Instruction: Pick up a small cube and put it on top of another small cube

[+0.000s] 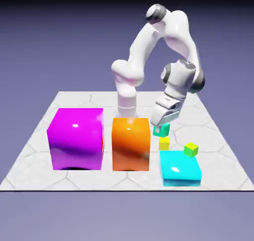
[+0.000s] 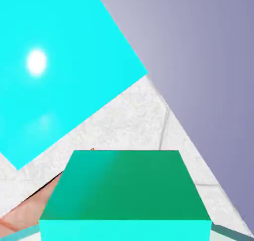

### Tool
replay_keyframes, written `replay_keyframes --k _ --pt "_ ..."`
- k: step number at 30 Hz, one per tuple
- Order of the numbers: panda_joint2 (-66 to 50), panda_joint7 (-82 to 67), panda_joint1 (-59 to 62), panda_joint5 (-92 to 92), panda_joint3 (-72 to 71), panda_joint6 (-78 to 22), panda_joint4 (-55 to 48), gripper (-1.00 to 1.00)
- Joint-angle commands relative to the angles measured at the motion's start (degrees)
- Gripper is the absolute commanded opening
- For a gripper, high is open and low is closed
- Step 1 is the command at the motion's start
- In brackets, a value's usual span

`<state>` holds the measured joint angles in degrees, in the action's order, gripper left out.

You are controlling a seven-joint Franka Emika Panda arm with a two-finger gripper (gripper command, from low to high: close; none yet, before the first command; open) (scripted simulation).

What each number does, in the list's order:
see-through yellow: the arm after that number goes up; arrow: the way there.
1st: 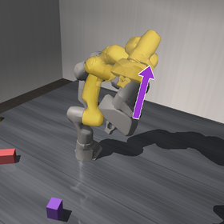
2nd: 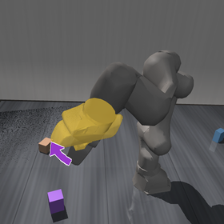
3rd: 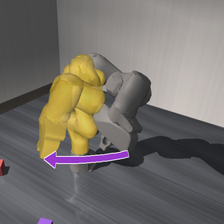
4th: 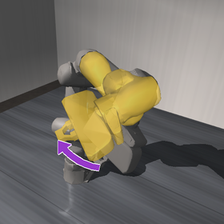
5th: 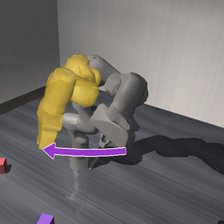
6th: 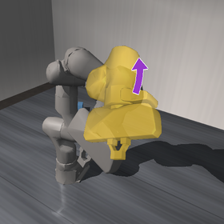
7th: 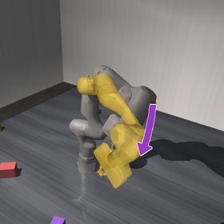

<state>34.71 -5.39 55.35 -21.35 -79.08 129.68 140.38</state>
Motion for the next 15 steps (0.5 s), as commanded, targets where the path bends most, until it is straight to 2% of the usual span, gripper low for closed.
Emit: replay_keyframes --k 1,15 --pt "-0.5 -0.1 -2.1 0.8 1.2 0.5 0.8 -1.00" --pt "-7.3 -2.8 -31.1 10.8 18.6 6.3 12.3 -1.00"
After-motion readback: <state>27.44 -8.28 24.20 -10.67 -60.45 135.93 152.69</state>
